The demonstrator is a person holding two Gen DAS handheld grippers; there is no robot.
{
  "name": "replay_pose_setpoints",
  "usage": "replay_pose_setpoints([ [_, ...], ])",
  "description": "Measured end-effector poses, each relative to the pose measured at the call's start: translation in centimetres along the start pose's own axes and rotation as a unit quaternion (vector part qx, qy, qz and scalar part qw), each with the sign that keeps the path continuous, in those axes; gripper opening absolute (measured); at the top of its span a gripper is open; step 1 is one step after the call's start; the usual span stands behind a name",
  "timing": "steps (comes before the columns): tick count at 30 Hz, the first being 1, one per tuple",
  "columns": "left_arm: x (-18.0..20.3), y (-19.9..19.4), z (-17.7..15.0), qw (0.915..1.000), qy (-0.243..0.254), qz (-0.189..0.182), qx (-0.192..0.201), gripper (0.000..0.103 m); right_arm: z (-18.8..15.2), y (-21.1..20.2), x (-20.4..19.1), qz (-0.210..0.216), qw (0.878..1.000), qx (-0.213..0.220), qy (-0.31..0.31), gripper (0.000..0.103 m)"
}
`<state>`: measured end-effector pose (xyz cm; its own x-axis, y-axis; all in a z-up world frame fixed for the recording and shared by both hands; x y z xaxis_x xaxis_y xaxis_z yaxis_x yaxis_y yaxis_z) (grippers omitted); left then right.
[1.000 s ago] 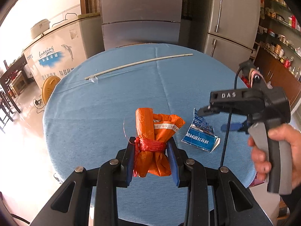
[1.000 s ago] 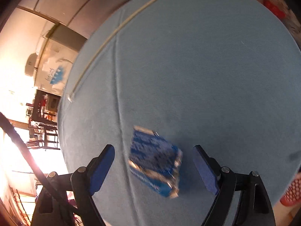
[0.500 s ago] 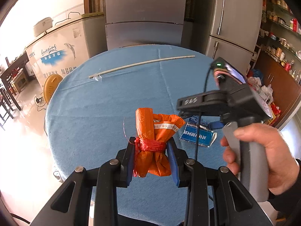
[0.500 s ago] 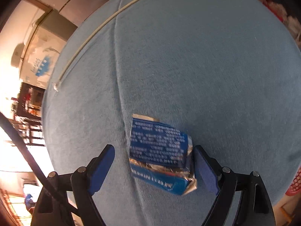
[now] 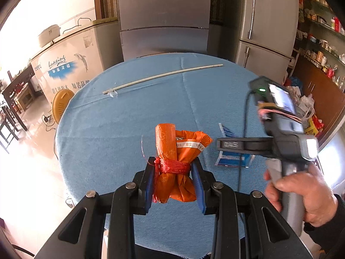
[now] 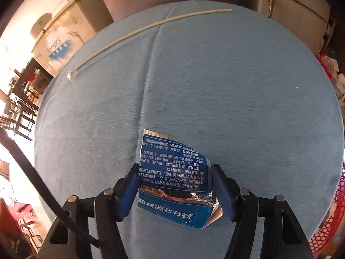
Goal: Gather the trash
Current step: 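Carry the blue wrapper and orange wrapper with both tools over the red basket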
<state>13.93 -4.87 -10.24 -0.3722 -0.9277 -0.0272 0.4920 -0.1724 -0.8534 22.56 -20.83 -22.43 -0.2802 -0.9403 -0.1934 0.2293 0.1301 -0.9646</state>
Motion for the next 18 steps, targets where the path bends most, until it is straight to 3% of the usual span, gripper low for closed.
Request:
replay_pose_setpoints([
  [11, 4.5, -1.1, 1.1, 0.9988, 0.044, 0.017, 0.012, 0.034, -3.9, -7.6, 8.4, 0.095, 0.991, 0.077, 0.046, 0.068],
  [18, 7.5, -1.7, 2.0, 0.9971, 0.071, 0.021, 0.020, 0.034, -6.1, -13.2, 12.3, 0.113, 0.981, 0.150, 0.045, 0.068],
])
Point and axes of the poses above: each gripper's, at about its wrist camera, not at the fingertips, and y roughly the way its jaws point, x to its right, z to its top, the point moved 8 cm from there along y, roughly the way its jaws point, and after that the axes turned 9 degrees about -x, right-handed, at the moved point
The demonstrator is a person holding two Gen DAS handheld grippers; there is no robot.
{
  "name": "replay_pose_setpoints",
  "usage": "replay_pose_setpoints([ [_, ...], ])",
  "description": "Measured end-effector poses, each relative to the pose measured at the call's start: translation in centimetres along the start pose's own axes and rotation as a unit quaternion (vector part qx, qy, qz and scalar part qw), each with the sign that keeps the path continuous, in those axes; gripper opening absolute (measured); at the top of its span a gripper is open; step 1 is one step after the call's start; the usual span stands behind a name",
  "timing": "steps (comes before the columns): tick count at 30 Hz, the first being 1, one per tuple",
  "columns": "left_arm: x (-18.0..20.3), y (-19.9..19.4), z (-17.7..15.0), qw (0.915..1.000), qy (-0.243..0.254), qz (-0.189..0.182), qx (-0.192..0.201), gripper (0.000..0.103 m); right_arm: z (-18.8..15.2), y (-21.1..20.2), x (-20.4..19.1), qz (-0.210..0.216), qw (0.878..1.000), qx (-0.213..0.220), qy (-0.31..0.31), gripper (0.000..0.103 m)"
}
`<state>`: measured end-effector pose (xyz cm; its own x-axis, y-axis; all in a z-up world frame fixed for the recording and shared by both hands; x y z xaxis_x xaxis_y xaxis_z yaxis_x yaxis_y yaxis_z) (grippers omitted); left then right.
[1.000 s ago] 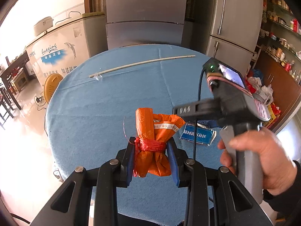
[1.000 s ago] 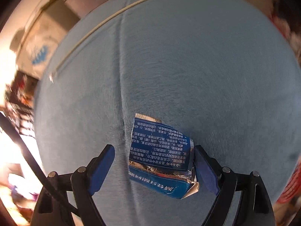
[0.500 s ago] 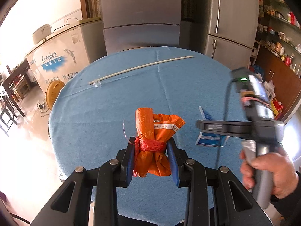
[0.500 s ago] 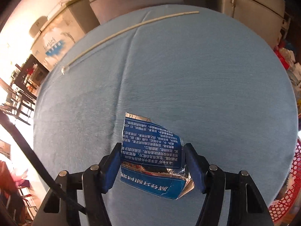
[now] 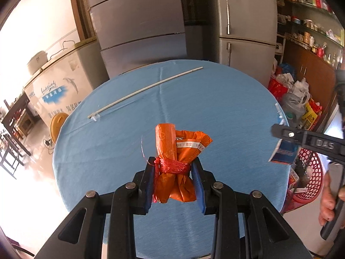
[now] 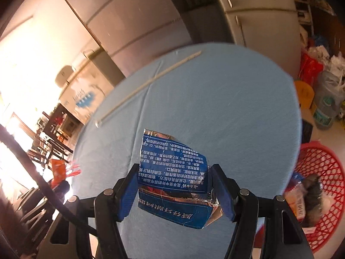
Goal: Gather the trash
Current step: 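Carry the blue wrapper and orange wrapper with both tools over the red basket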
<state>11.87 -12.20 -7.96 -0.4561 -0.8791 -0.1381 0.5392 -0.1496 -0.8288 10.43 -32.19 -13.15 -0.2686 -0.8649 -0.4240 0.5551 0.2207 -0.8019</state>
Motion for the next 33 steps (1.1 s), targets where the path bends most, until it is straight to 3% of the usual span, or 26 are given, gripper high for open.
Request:
replay_pose_setpoints([
  [11, 3.9, -1.2, 1.3, 0.9994, 0.034, -0.001, 0.011, 0.034, 0.0, -6.8, 0.8, -0.005, 0.995, 0.091, -0.029, 0.068],
  [33, 12.9, -1.8, 2.8, 0.9930, 0.115, -0.015, 0.023, 0.034, -2.3, -13.1, 7.8, -0.023, 0.986, 0.159, 0.041, 0.069],
])
Point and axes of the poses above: each gripper's, at about its wrist camera, not at the fingertips, and y roughly the way its jaws point, x to its right, z to its top, the point moved 8 cm from there along y, roughly the way its jaws point, and after that the axes turned 9 degrees about -x, right-handed, at the moved point
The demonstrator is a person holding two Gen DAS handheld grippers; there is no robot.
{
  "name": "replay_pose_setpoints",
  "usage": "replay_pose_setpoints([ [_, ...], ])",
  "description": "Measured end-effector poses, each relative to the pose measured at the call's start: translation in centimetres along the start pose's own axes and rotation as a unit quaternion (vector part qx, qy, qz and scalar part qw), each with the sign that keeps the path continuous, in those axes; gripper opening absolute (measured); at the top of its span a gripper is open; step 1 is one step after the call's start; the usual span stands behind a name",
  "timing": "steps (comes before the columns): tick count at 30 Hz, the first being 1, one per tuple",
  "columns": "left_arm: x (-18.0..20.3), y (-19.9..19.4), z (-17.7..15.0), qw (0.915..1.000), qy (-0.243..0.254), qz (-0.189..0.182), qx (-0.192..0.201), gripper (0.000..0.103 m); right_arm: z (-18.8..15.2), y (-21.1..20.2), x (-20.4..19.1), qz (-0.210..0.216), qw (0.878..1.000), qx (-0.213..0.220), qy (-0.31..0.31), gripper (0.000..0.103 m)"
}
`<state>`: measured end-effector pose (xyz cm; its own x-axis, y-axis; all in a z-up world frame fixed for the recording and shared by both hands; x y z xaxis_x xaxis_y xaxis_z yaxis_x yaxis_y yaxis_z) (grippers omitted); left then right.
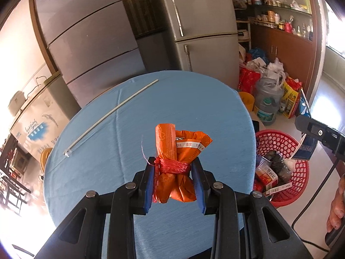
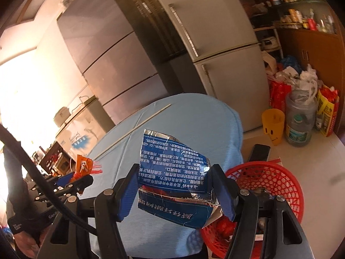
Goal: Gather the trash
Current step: 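Carry the blue wrapper and orange wrapper with both tools over the red basket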
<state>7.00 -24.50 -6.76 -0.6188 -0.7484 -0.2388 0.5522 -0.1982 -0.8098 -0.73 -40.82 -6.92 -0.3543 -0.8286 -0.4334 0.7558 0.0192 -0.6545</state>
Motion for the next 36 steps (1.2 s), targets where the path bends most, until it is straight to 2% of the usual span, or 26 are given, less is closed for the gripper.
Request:
replay_pose_setpoints([
  [22, 11.0, 0.2, 3.7, 0.9947, 0.097, -0.020, 0.024, 0.034, 0.0, -3.5, 8.9, -0.021, 0.995, 0.029, 0.096, 0.069],
  [36, 16.2, 1.5, 4.3, 0.9888, 0.135, -0.061, 0.017, 0.034, -0.7, -3.9, 13.1, -0.025, 0.987, 0.034, 0.155, 0.069],
])
Point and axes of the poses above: each gripper's, at about its wrist camera, not at the fingertips, and y roughly the way its jaws point, x to its right, z to its top, the point moved 8 cm from there along y, roughly the way its jaws point, and after that the axes turned 9 degrees about -x, right-handed, at the moved point
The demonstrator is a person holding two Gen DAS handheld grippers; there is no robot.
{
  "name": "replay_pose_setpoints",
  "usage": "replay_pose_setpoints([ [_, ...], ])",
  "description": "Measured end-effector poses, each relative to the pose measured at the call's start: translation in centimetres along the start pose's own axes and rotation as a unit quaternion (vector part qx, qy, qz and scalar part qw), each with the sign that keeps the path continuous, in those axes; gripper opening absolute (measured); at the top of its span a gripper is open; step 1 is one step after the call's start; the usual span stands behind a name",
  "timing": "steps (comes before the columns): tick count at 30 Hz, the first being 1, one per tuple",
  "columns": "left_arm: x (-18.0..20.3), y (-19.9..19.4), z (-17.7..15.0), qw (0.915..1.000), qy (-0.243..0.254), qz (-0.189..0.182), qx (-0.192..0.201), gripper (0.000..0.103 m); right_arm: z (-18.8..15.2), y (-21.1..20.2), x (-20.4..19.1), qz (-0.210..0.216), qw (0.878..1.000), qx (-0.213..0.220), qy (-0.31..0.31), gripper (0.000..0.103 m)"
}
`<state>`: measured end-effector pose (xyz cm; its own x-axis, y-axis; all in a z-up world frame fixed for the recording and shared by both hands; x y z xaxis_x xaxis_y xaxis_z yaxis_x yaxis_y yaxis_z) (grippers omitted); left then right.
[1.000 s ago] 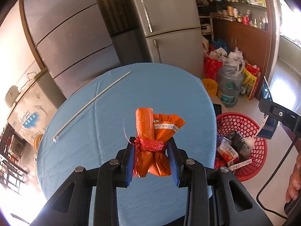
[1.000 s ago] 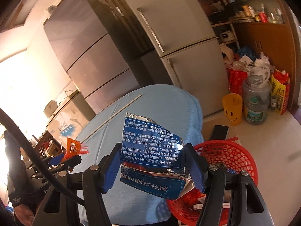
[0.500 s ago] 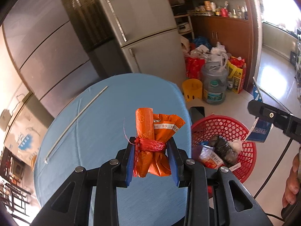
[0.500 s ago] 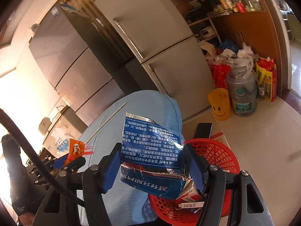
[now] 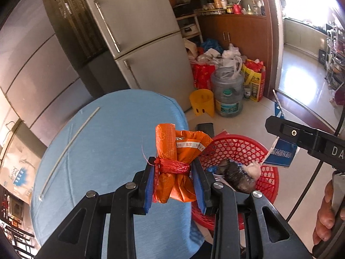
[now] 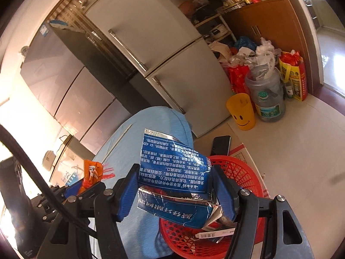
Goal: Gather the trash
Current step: 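Open both tools to drop the wrappers into the red basket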
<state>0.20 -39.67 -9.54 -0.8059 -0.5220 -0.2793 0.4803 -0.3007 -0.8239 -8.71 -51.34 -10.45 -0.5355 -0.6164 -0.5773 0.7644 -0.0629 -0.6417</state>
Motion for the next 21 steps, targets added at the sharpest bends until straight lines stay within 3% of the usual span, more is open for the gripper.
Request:
replay_pose_setpoints([
  [9, 2.0, 1.6, 0.1, 0.9967, 0.007, -0.078, -0.020, 0.035, 0.2, 0.6, 1.7, 0.001, 1.000, -0.007, 0.028, 0.070],
  [14, 2.5, 1.4, -0.2, 0.9954, 0.008, -0.094, -0.015, 0.058, 0.0, 1.3, 2.5, 0.000, 0.999, -0.017, 0.043, 0.071],
  [21, 1.5, 1.2, -0.4, 0.9963, 0.002, -0.085, -0.009, 0.066, -0.7, 2.6, 3.6, 0.000, 0.996, -0.049, 0.073, 0.076],
])
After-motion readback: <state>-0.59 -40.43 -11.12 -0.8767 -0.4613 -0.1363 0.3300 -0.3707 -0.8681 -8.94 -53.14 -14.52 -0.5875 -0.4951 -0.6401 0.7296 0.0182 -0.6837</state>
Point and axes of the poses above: each gripper's, at about its wrist camera, not at the fingertips, and y roughly the way its jaws point, x to its right, z to its top, the point moved 8 cm from there along y, roughly the way its jaws point, and after that the axes turned 9 degrees about -x, right-handed, at the moved point
